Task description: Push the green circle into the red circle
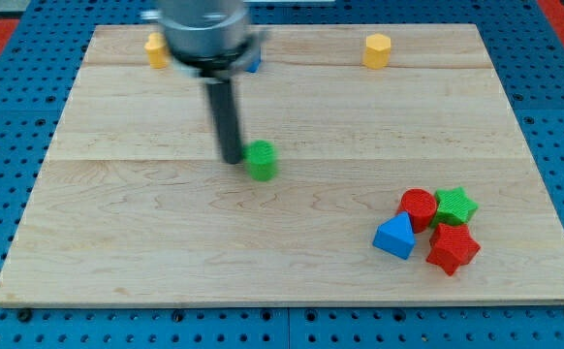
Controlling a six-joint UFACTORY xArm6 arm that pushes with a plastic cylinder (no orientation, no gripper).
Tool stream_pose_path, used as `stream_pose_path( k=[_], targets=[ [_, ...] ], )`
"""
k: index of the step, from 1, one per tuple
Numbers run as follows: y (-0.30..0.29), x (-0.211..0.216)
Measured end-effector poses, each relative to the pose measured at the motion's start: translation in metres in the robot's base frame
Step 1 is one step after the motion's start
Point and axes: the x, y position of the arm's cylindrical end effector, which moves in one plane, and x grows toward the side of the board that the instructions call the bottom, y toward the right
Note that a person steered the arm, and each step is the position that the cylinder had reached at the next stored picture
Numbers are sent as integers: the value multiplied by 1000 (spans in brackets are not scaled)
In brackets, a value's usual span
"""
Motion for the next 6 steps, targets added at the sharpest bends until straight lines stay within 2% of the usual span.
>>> stream_pose_path(
  k=[1,2,3,4,5,6],
  targets=[
    [55,5],
    [66,24],
    [124,24],
    [108,7],
    [164,2],
    [174,26]
  ],
)
